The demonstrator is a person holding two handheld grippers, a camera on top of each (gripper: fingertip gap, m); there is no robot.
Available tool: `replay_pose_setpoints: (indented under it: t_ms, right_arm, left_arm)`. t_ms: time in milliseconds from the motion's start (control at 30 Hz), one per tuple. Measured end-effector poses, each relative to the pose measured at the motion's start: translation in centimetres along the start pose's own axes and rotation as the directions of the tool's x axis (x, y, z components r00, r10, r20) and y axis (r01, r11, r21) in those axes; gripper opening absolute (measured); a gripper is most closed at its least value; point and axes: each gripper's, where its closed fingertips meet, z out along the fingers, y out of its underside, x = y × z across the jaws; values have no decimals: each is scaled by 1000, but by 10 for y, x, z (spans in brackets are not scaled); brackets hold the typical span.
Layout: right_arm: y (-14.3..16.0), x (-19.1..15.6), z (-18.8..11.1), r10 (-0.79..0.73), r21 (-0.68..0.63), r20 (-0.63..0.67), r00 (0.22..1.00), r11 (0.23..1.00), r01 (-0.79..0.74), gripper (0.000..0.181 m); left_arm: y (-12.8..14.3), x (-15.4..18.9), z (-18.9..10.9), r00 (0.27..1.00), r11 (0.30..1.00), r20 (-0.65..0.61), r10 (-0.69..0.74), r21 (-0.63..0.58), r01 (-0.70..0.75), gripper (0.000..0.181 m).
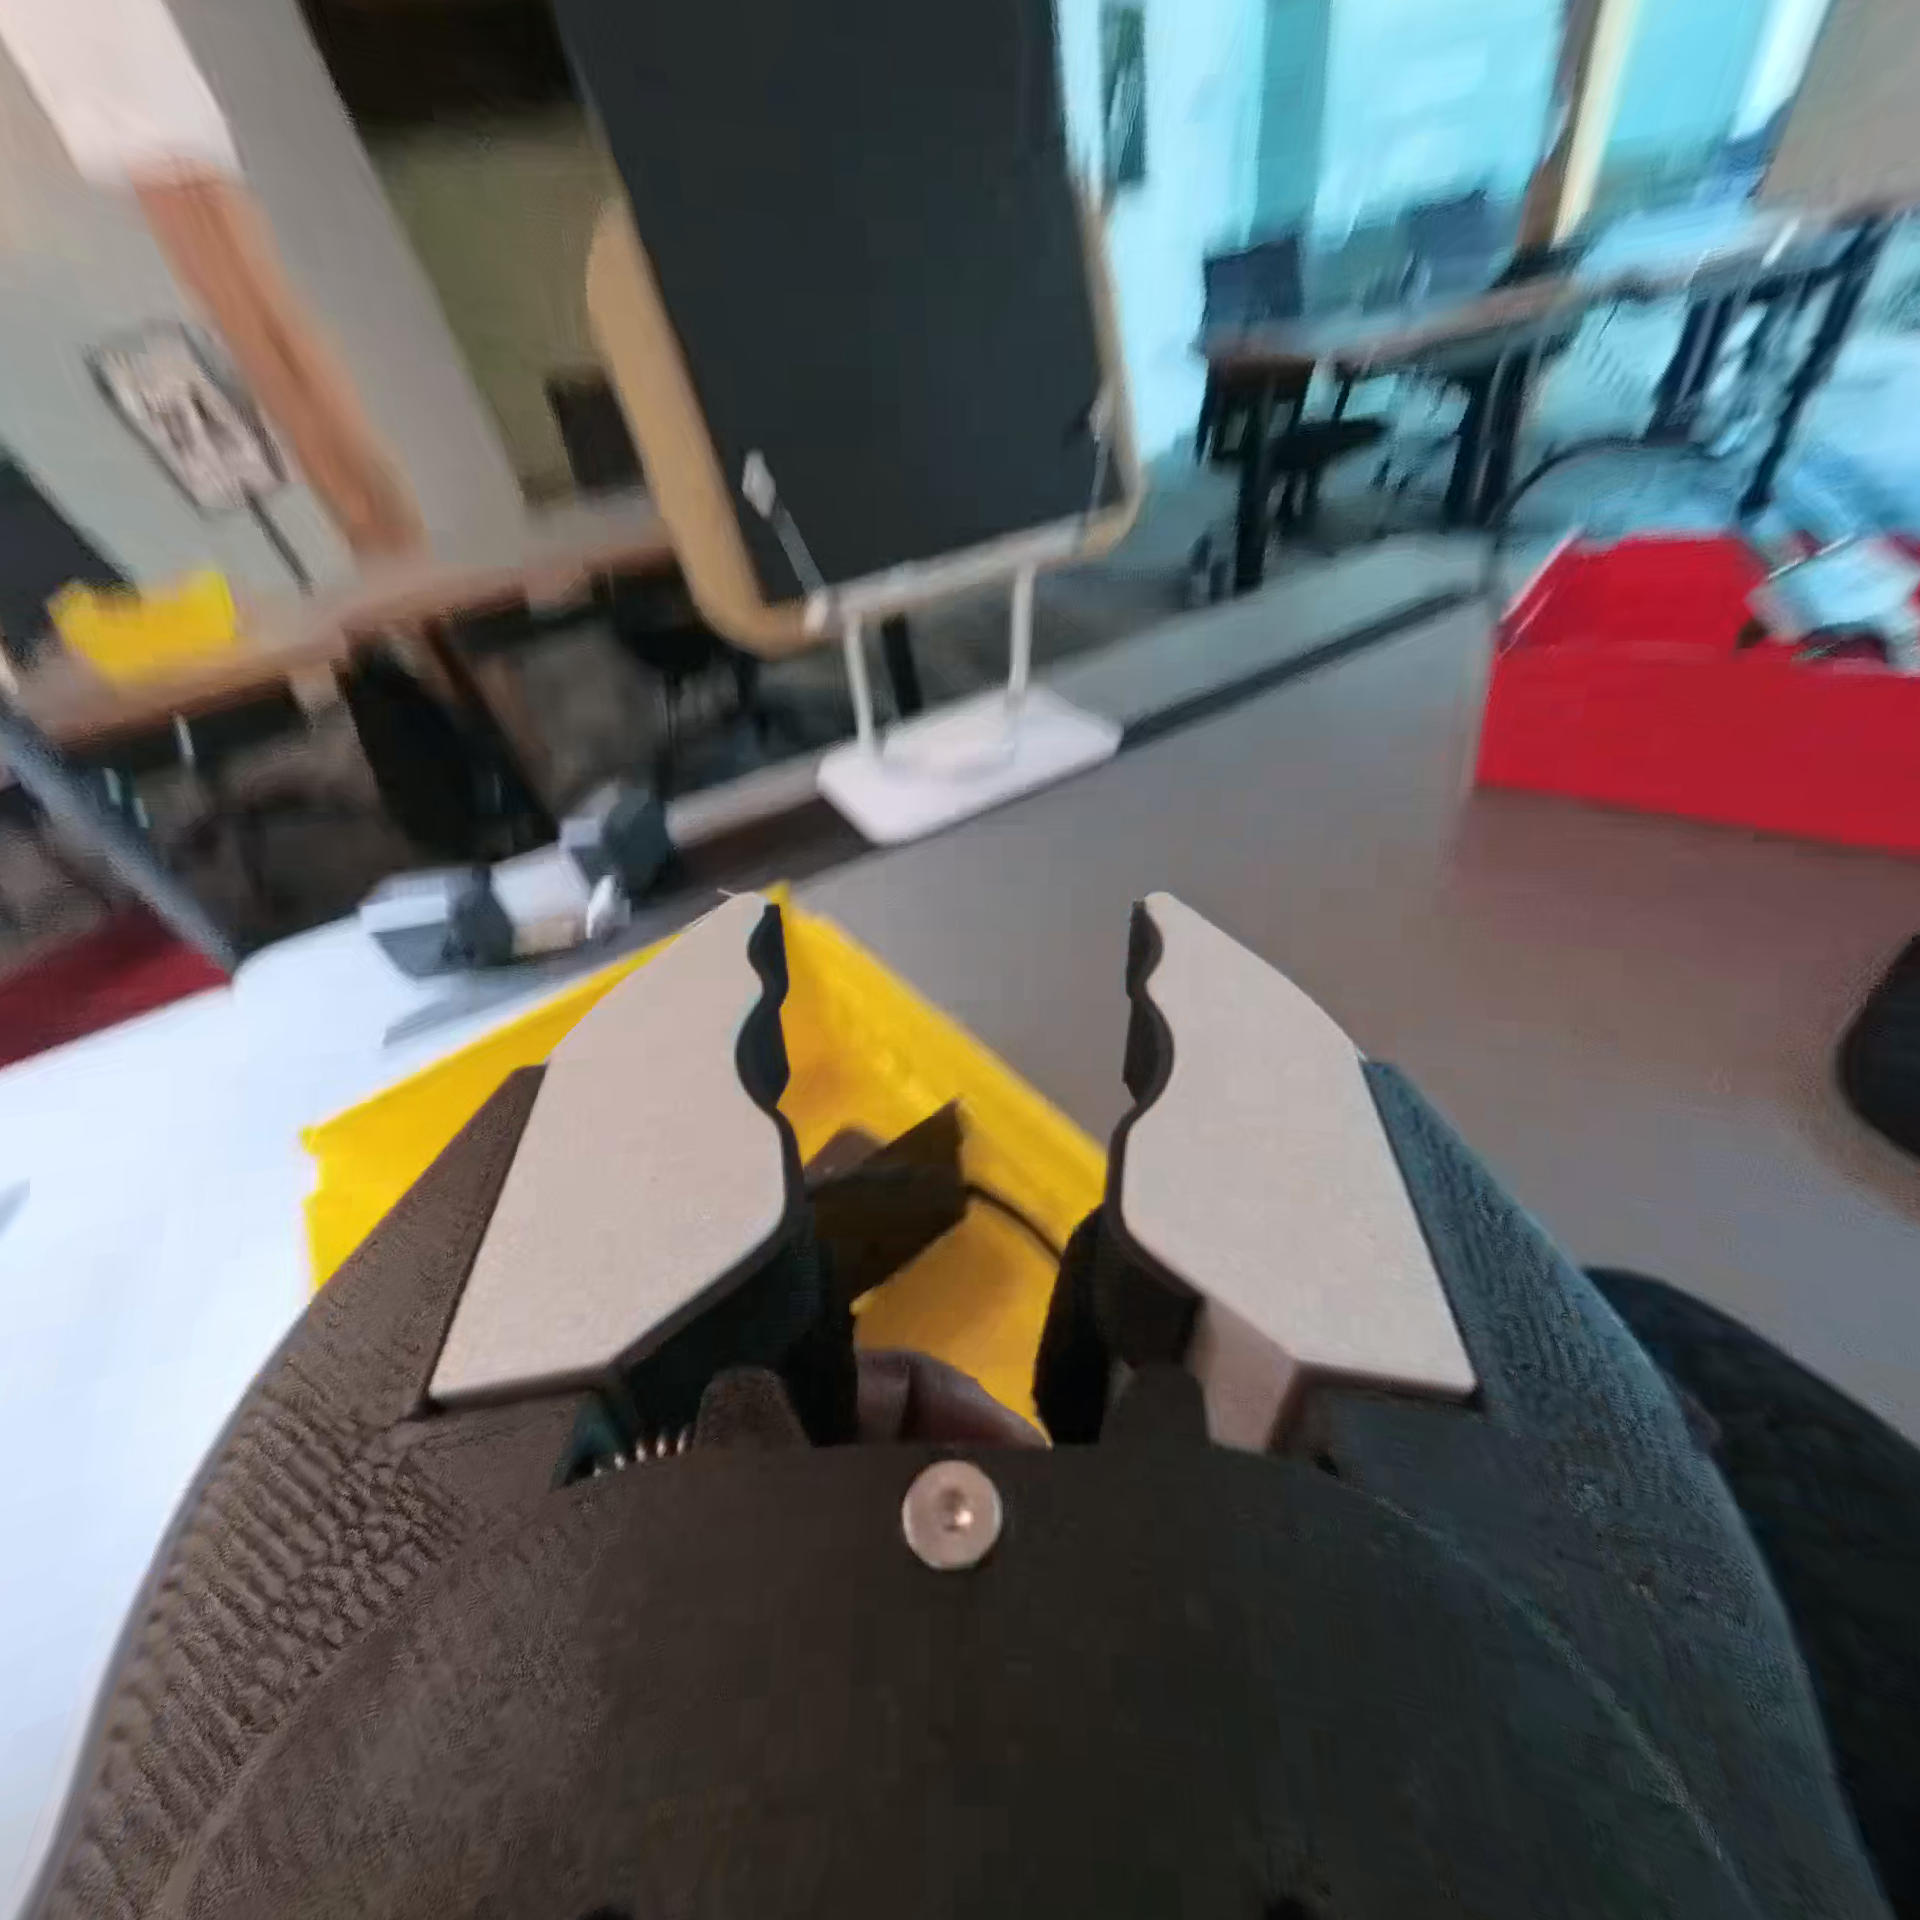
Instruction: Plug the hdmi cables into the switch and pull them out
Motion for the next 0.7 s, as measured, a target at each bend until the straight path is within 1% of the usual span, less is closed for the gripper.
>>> replay_pose_setpoints:
  t_ms: [33,67,133,200,233,300,333,400,467,533,567,633,667,700]
  right_arm:
    - [-1,-2,1,19,10,4,1000,1000,-19,111]
    - [-1,-5,1,28,15,10,1000,999,-28,110]
    - [-1,-9,1,27,21,18,999,999,-27,108]
    - [0,-10,1,12,24,17,1000,1000,-12,106]
    - [1,-9,1,6,26,13,1000,1000,-6,105]
    - [4,-6,0,1,28,1,1000,1000,-1,103]
    - [6,-4,0,0,27,-4,1000,1000,0,102]
    - [10,4,0,-2,25,-21,1000,1000,2,101]
    - [13,15,-1,-3,25,-44,999,1000,4,99]
    - [16,26,-3,4,30,-71,997,1000,-2,95]
    - [17,31,-4,11,40,-83,996,999,-8,93]
    - [19,39,-5,17,60,-102,995,998,-11,90]
    - [21,43,-6,12,62,-112,994,998,-5,89]
    - [25,46,-6,1,58,-123,992,998,6,88]
  left_arm:
    - [10,-20,13,999,990,4,-40,-132,40,64]
    - [23,-39,25,998,962,16,-65,-266,67,67]
    - [51,-70,47,997,869,55,-51,-490,71,68]
    - [84,-92,65,997,740,70,-30,-669,69,69]
    - [101,-97,70,997,660,64,-32,-748,69,69]
    - [131,-109,74,999,506,48,-6,-861,44,69]
    - [141,-112,76,999,448,32,-6,-893,31,69]
    - [156,-110,78,997,370,-44,-63,-929,-17,68]
    - [164,-108,75,982,309,-161,-97,-943,-124,66]
    - [172,-109,69,959,249,-270,-86,-938,-242,65]
    - [176,-109,66,949,216,-304,-81,-935,-281,65]
    - [184,-112,62,947,143,-318,-52,-941,-308,65]
    - [187,-113,64,948,126,-318,-33,-942,-311,65]
    - [189,-111,68,945,133,-327,-27,-938,-320,65]
